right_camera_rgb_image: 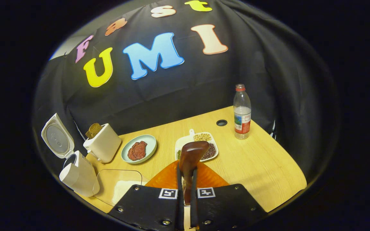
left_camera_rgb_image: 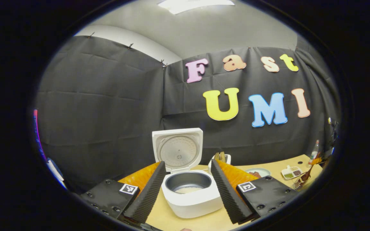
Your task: Close the left gripper, press the button to open the rice cooker; take a wooden spoon from the chopstick holder with the right hand, scoop a spoonful of rice and pour it into the rice cooker, then put the wooden spoon back into the chopstick holder.
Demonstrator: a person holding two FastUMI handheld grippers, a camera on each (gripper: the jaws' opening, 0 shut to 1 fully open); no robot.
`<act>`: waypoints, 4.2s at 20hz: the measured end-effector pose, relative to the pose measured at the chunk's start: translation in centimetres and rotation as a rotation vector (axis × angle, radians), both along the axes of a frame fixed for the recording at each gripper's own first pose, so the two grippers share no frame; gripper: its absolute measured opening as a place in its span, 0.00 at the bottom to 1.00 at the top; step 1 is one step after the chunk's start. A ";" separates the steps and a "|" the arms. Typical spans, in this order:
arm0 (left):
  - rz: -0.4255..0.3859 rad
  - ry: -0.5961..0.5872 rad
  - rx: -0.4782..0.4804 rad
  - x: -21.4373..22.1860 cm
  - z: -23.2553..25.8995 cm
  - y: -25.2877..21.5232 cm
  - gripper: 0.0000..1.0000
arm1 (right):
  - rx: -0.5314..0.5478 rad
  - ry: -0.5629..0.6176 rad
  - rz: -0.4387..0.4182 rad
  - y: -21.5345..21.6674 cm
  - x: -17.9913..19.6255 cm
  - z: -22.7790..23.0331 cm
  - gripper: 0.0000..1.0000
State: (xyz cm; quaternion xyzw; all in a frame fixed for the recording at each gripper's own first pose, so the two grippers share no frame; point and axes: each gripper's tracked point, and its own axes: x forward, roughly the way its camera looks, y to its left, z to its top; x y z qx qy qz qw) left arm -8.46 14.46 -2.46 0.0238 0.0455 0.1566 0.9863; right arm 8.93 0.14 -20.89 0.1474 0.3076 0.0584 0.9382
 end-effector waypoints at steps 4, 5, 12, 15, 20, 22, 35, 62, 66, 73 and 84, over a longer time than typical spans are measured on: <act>-0.011 -0.004 -0.006 0.0 -0.2 0.3 1.00 | -0.018 -0.088 0.013 0.3 0.5 4.8 0.08; -0.014 -0.005 -0.008 0.0 -0.4 0.4 1.00 | -0.012 -0.107 0.018 0.8 0.5 5.8 0.08; -0.025 -0.006 -0.004 -0.4 -0.3 2.1 1.00 | 0.069 -0.166 0.077 6.5 -0.3 9.6 0.08; -0.015 0.002 -0.010 -0.9 -0.7 3.5 0.91 | 0.087 -0.159 0.112 9.2 -1.0 9.5 0.08; 0.009 0.024 -0.010 -1.6 -1.7 6.2 0.92 | 0.083 -0.143 0.158 13.1 -1.8 7.9 0.08; 0.016 0.032 -0.009 -2.0 -1.9 7.3 1.00 | 0.058 -0.138 0.166 14.3 -1.8 6.7 0.08; 0.060 0.062 0.007 -3.0 -3.1 12.5 1.00 | -0.144 -0.103 0.192 19.6 -2.3 -1.7 0.08; -0.069 0.052 0.016 0.7 -2.8 9.7 0.97 | 0.800 0.207 -0.231 16.5 -4.0 -2.3 0.08; -0.085 0.042 0.005 1.1 -2.9 9.0 1.00 | 0.955 0.189 -0.226 16.8 -3.3 1.1 0.08; -0.062 0.043 -0.027 0.4 -3.6 10.2 0.98 | 1.096 0.179 -0.130 21.2 -2.9 6.5 0.08; 0.052 0.068 -0.047 -3.0 -5.1 15.1 1.00 | 1.103 0.172 0.089 32.0 -2.1 11.9 0.08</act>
